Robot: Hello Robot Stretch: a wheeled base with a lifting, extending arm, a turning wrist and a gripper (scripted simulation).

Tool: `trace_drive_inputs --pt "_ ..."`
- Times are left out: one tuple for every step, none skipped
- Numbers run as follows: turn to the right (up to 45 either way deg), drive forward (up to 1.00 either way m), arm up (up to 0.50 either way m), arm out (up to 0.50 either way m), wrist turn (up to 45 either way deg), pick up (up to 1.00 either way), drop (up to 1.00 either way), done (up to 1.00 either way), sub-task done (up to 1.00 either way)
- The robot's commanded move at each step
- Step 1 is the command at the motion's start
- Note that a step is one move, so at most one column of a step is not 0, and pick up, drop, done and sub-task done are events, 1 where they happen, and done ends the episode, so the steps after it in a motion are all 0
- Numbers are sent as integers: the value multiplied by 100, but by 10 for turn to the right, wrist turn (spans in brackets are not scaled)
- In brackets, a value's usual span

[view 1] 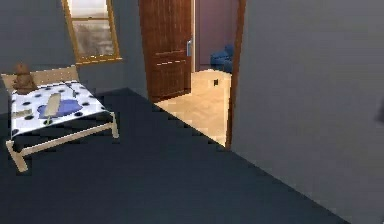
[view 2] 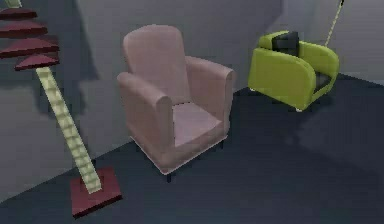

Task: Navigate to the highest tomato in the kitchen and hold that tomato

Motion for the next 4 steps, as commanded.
trace_drive_inputs --pt "-30 0 0 0 0 0 0 0 0" --pt "-60 0 0 0 0 0 0 0 0" --pt "0 100 0 0 0 0 0 0 0" --pt "-30 0 0 0 0 0 0 0 0"
